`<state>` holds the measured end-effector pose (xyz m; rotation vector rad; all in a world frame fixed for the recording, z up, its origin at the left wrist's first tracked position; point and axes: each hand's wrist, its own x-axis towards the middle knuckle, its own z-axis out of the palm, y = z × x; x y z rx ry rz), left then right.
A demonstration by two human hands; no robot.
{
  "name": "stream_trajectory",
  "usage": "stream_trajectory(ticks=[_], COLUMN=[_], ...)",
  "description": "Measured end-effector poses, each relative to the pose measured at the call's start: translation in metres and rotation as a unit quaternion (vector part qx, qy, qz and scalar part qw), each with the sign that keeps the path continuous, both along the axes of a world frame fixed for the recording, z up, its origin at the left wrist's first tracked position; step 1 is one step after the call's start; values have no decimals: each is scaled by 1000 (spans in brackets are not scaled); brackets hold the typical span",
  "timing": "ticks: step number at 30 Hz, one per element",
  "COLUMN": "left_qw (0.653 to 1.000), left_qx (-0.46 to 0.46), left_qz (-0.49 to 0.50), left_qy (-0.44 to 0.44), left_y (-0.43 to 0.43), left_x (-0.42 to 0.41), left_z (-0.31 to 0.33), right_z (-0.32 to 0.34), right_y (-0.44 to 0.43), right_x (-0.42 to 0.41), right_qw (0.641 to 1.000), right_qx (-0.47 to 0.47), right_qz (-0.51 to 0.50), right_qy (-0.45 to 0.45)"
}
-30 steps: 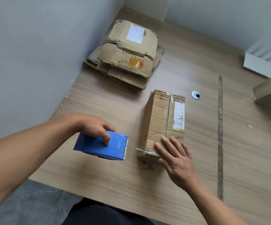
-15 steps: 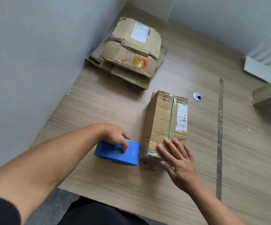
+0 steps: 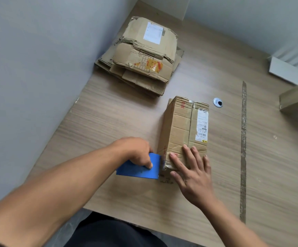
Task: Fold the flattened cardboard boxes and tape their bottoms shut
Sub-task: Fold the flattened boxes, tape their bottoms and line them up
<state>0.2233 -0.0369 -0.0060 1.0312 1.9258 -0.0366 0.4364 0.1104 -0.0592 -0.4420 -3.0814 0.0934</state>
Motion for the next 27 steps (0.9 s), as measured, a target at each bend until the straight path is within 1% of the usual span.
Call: stream_trajectory(ticks=[3,5,9,12,16,18,21,23,24,25,26,27], left_qw=[990,983,981,967,951,941,933,933,924,905,873,841], left_qx=[19,23,43,70,65,85,115,116,129,169,232,311], left_qz=[-14,-16,56,107,115,131,147,160,165,170,178,184], left_qy=[141,181,180,222,281,301,307,302,319,352,391,402], left_y=[6,6,-19,-46,-62,-66,-69,-70,-69,-69,-67,-66], left_x=[25,38,30,18,18,22,32,34,33,32,33,33], left_z=[3,0,-3,-15,-50,-65,-80,-82,-81,-78,-75,-74], right_z=[1,1,4,10,7,4,2,2,3,4,5,6], right_y=[1,1,7,0,-9,-10,-7,-6,-6,-7,-9,-10], right_x=[-5,-4,-4,-7,-15,-17,-16,-15,-16,-17,-18,-19], right_qw=[1000,1000,999,999,996,995,994,992,991,990,989,988], right_qx=[5,0,-23,-51,-77,-80,-89,-105,-112,-117,-121,-125], right_qz=[-8,-8,-6,-10,-36,-43,-41,-51,-61,-72,-82,-90], right_qy=[-12,-18,-31,-17,11,26,41,39,36,34,31,29])
